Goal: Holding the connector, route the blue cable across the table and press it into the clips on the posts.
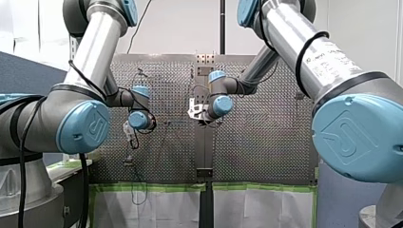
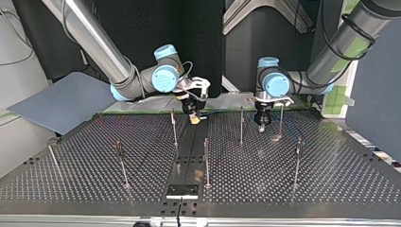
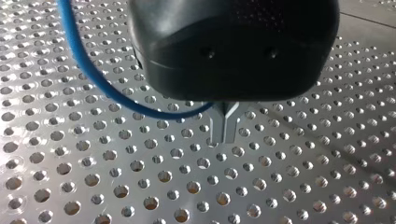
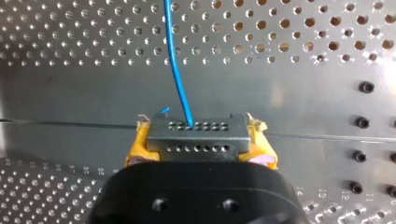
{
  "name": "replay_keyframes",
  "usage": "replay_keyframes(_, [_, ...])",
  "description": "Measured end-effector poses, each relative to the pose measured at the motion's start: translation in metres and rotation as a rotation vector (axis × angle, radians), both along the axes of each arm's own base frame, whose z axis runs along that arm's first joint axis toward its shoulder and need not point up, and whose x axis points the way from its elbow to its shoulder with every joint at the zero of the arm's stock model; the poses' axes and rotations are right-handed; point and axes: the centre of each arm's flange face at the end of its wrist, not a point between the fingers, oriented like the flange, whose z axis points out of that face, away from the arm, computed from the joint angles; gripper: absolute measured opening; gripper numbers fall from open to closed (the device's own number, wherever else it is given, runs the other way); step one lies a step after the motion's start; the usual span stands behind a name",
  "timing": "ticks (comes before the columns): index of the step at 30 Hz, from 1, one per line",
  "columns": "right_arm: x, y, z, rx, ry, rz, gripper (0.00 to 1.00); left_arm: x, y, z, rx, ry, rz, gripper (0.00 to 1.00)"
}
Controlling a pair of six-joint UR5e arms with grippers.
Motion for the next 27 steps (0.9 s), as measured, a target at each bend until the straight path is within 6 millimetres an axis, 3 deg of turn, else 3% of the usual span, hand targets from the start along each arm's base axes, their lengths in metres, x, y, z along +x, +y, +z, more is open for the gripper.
replay_keyframes(13, [-0.015, -0.019, -0.014, 0.016, 0.013, -0.036, 0.00, -0.002, 0.000, -0.002, -0.001, 0.018, 0.002, 0.00])
replay_keyframes(25, [-0.018, -0.028, -0.010, -0.003, 0.018, -0.037, 0.00, 0.002, 0.012, 0.000, -0.007, 0.005, 0.042, 0.00])
replay_keyframes(27, [-0.017, -0.028, -0.009, -0.007, 0.020, -0.036, 0.00, 0.002, 0.013, 0.000, -0.005, 0.006, 0.047, 0.35])
